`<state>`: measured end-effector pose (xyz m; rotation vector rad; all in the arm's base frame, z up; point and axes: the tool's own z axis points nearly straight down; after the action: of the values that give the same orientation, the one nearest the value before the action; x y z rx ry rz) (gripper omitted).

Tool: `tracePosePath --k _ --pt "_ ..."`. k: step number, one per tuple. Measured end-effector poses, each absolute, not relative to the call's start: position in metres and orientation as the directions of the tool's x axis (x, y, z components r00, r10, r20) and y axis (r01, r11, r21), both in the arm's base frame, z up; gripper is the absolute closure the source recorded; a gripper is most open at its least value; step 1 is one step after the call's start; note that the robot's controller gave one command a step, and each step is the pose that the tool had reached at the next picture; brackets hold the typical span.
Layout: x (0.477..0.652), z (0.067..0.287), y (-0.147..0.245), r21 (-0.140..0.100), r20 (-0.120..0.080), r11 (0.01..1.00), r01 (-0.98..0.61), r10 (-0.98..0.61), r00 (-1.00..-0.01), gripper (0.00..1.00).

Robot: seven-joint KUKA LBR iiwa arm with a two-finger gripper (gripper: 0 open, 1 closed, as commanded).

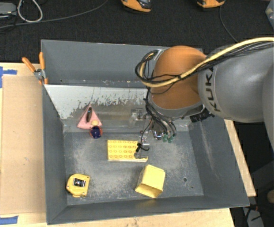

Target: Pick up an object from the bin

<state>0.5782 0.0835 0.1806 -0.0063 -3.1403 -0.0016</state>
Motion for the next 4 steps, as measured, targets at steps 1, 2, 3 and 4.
tracePosePath --k 1,2,3,4 --pt "0.578 0.181 0.084 0.001 0.001 1.0 0.004 0.004 -1.0 0.0" --pt "0.575 0.121 0.083 0.002 -0.004 0.999 0.032 0.032 -0.999 0.0" --pt "0.617 0.074 0.038 0.006 -0.01 0.988 0.156 0.156 -0.988 0.0" --pt "0.584 0.071 0.062 0.005 0.004 0.974 0.225 0.225 -0.974 1.0"
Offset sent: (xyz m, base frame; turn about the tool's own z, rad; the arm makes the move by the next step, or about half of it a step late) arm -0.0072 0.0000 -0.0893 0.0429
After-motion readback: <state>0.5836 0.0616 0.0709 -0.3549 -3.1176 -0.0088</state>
